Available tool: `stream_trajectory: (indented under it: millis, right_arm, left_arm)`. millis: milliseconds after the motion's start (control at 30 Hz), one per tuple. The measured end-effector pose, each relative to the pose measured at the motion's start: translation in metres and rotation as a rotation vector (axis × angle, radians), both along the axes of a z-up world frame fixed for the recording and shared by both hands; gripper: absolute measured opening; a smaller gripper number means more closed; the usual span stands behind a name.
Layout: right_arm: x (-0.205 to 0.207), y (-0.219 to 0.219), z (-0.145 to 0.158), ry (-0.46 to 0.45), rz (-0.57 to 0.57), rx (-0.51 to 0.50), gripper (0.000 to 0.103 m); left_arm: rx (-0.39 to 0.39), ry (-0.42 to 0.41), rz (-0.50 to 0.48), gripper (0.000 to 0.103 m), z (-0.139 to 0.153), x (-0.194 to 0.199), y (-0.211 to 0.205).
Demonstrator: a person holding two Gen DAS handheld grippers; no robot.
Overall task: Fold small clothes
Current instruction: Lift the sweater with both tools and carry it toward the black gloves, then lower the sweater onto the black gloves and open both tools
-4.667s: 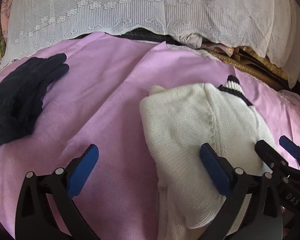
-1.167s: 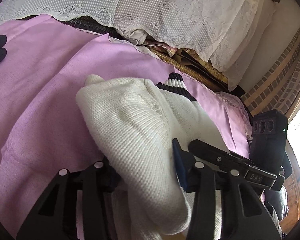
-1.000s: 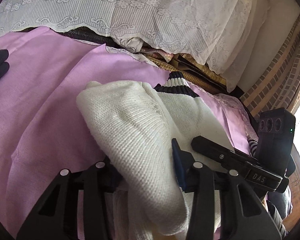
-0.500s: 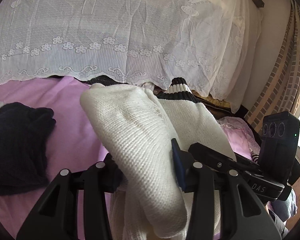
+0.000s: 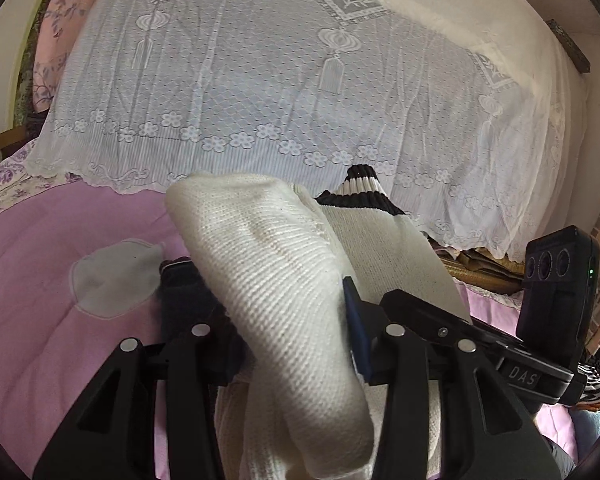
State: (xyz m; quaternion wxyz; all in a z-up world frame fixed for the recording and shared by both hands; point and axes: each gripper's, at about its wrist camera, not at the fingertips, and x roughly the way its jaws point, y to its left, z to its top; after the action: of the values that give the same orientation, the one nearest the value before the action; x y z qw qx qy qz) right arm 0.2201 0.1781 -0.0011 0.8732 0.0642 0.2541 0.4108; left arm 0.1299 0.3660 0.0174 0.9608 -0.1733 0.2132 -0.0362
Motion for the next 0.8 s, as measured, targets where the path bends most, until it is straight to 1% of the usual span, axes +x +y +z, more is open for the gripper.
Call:
stream_trajectory:
  millis: [100, 200, 233, 300, 333, 367, 433, 467, 533, 567, 600, 633, 700, 767, 800]
  right_arm:
    - [0.02, 0.024, -0.023, 0.028, 0.002, -0.041, 0.064]
    - [0.039, 0.041, -0.057, 0.063, -0.043, -0.129, 0.064]
    - [0.044, 0.042, -0.068, 0.088, -0.048, -0.131, 0.065]
    - [0.054, 0.032, -0.082, 0.174, -0.033, -0.06, 0.07]
    - [0.057, 0.03, -0.084, 0.209, -0.024, -0.043, 0.072]
    - [0.057, 0.029, -0.085, 0.212, -0.023, -0.046, 0.072]
    - [0.05, 0.032, -0.084, 0.177, -0.033, -0.069, 0.073]
    - [0.049, 0.033, -0.084, 0.167, -0.033, -0.073, 0.073]
    - [0.05, 0.03, -0.082, 0.164, -0.024, -0.049, 0.075]
    - [0.049, 0.027, -0.081, 0.163, -0.022, -0.033, 0.078]
    - [0.047, 0.023, -0.079, 0.159, -0.025, -0.022, 0.081]
    - [0.044, 0.02, -0.077, 0.148, -0.035, -0.018, 0.086]
    - [0.042, 0.012, -0.07, 0.114, -0.047, -0.015, 0.087]
    - [0.031, 0.008, -0.064, 0.071, -0.059, -0.027, 0.089]
    - [0.025, 0.006, -0.062, 0.047, -0.068, -0.04, 0.09]
  left_arm:
    - [-0.024, 0.04, 0.016, 0.042, -0.028, 0.02, 0.026]
    - [-0.063, 0.12, 0.035, 0.042, -0.066, 0.04, 0.045]
    - [-0.073, 0.127, 0.034, 0.043, -0.074, 0.044, 0.049]
    - [-0.103, 0.122, 0.017, 0.046, -0.08, 0.045, 0.053]
    - [-0.093, 0.127, 0.019, 0.047, -0.079, 0.045, 0.051]
    - [-0.066, 0.131, 0.026, 0.049, -0.079, 0.045, 0.047]
    - [-0.017, 0.133, 0.044, 0.053, -0.082, 0.046, 0.039]
    - [-0.017, 0.13, 0.048, 0.054, -0.083, 0.045, 0.039]
    - [-0.061, 0.133, 0.047, 0.055, -0.084, 0.043, 0.045]
    - [-0.083, 0.136, 0.056, 0.059, -0.084, 0.041, 0.048]
    - [-0.096, 0.137, 0.07, 0.06, -0.083, 0.038, 0.05]
    - [-0.101, 0.137, 0.086, 0.063, -0.08, 0.035, 0.05]
    - [-0.095, 0.131, 0.112, 0.069, -0.072, 0.027, 0.051]
    - [-0.083, 0.094, 0.142, 0.08, -0.059, 0.016, 0.052]
    - [-0.076, 0.076, 0.157, 0.082, -0.053, 0.009, 0.051]
